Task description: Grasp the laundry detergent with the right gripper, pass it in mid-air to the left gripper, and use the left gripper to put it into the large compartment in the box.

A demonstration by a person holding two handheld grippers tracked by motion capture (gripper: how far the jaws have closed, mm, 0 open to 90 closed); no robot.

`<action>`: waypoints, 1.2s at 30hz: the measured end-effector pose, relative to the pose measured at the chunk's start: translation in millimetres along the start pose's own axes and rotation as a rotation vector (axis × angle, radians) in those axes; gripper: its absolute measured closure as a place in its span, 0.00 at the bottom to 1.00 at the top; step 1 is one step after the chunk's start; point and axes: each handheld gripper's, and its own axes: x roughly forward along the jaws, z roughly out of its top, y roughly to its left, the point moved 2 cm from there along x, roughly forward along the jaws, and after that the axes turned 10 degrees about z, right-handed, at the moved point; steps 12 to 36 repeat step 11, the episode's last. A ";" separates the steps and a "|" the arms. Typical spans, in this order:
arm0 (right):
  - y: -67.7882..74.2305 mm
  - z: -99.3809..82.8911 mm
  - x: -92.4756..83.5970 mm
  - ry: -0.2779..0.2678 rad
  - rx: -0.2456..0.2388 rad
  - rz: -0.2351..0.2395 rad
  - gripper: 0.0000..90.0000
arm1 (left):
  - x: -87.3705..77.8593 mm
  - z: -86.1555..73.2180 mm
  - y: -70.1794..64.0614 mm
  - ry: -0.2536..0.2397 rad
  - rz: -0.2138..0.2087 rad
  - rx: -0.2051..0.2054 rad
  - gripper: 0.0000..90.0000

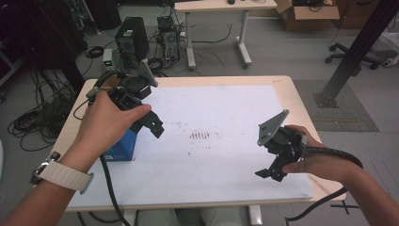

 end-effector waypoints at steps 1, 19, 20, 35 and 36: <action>0.1 -0.3 -0.1 -0.001 0.003 0.000 0.08 | 0.0 0.1 -0.2 0.000 -0.002 0.001 0.06; -1.3 -1.0 1.2 -0.004 0.005 0.003 0.07 | 1.5 2.6 -2.7 0.005 -0.019 0.010 0.06; -1.3 -1.0 1.2 -0.004 0.005 0.003 0.07 | 1.5 2.6 -2.7 0.005 -0.019 0.010 0.06; -1.3 -1.0 1.2 -0.004 0.005 0.003 0.07 | 1.5 2.6 -2.7 0.005 -0.019 0.010 0.06; -1.3 -1.0 1.2 -0.004 0.005 0.003 0.07 | 1.5 2.6 -2.7 0.005 -0.019 0.010 0.06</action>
